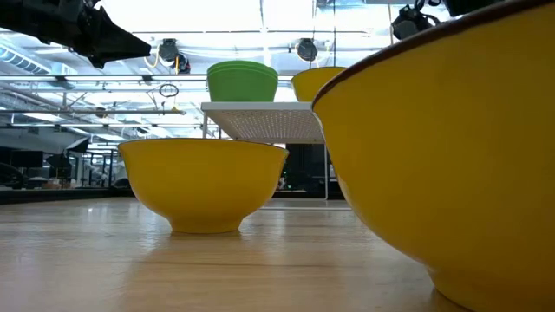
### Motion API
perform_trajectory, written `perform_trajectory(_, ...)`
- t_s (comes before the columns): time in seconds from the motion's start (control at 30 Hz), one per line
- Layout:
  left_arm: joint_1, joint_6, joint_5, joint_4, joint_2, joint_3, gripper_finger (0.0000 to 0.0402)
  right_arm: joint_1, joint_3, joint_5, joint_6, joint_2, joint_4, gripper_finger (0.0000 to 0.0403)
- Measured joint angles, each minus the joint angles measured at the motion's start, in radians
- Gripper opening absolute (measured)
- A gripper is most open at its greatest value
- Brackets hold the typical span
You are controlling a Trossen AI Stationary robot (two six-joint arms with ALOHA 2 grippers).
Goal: Pick & Place Mini bowls
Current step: Put the top white bowl on the shelf, then stack the bottom white bowl on the shelf
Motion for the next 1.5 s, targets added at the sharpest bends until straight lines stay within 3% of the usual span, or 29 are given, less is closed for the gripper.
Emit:
perform_trajectory(0.5,0.000,0.000,0.000,0.000,0.000,0.000,0.0085,-0.001,-0.001,-0.022,-0.018,0.100,0.111,0.0000)
perform_trajectory(0.83,0.000,0.000,0.000,-0.001,0.000,0.000,0.0085,0.014,-0.001,-0.055,0.036,0.024,0.111,0.0000)
perform_trajectory(1.07,0.000,-0.004,0.000,0.000,0.000,0.000,0.0085,0.106,-0.001,-0.082,0.038,-0.029,0.117,0.0000)
perform_trajectory(1.5,0.000,-0.002,0.000,0.009,0.000,0.000,0.0085,0.332,-0.001,-0.087,0.090,-0.005,0.177,0.0000)
